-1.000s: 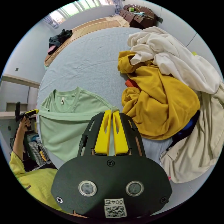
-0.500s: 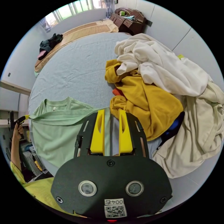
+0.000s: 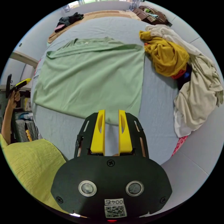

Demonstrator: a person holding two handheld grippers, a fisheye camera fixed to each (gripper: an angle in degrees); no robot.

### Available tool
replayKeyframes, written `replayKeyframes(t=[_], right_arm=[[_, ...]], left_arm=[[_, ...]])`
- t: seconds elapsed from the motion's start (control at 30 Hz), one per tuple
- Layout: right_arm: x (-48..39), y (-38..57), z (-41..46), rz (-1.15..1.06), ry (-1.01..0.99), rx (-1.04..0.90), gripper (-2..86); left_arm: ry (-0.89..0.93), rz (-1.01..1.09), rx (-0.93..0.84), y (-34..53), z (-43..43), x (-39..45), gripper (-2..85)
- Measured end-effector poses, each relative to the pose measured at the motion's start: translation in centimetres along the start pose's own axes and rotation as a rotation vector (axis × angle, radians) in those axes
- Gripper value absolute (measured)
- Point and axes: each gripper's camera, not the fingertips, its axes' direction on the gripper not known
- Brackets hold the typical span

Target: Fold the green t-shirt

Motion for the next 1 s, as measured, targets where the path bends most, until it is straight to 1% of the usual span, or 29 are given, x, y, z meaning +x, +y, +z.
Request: replayKeyframes(t=[0.07,0.17,0.2,0.27,0.37,0.47,0.5,0.57,0.63,0.7,0.83,1.0], right_arm=[[-0.1,1.0,1.3,0.002,-0.008,-0.008,8.7],[-0.2,2.2,3.1,0.016,0.015,-0.024,8.0],[-0.3,2.9,3.0,0.023,0.023,0.02,7.9],[-0.4,3.8,3.3,0.026,0.038,0.037,7.8],[-0.3,5.6,3.6,-0.011,0.057,0.076,7.7],[0.7,7.4,3.7,-0.011,0.019,0.103,7.5],[1.6,8.0,3.7,0.022,-0.029,0.1,7.1],[2.9,9.4,3.5,-0.016,-0.109,0.098,6.8],[5.2,12.2,2.4,-0.027,-0.185,0.183,8.9],[7.1,14.1,1.8,-0.025,-0.176,0.225,10.4],[10.3,16.4,2.0,-0.051,-0.196,0.224,11.5],[10.9,16.9,2.8,-0.129,-0.136,0.193,11.4]], left_arm=[[-0.05,0.054,-0.03,3.0,1.0,2.0,7.2],[-0.08,0.067,-0.003,5.6,1.6,3.2,8.4],[-0.082,0.071,0.004,6.0,1.7,3.3,8.7],[-0.09,0.104,-0.014,6.7,2.6,3.7,9.5],[-0.101,0.155,-0.058,6.8,3.8,4.1,10.0],[-0.051,0.139,-0.036,6.7,4.2,3.8,10.1],[-0.048,0.14,-0.033,6.8,4.2,3.8,10.1],[-0.032,0.156,-0.047,6.8,4.8,4.0,9.8],[-0.015,0.171,-0.062,6.8,5.3,4.3,9.6],[-0.027,0.184,-0.068,6.9,5.5,4.7,9.3],[-0.021,0.197,-0.091,6.8,5.8,5.5,8.8],[-0.033,0.237,-0.137,6.7,6.3,6.7,9.0]])
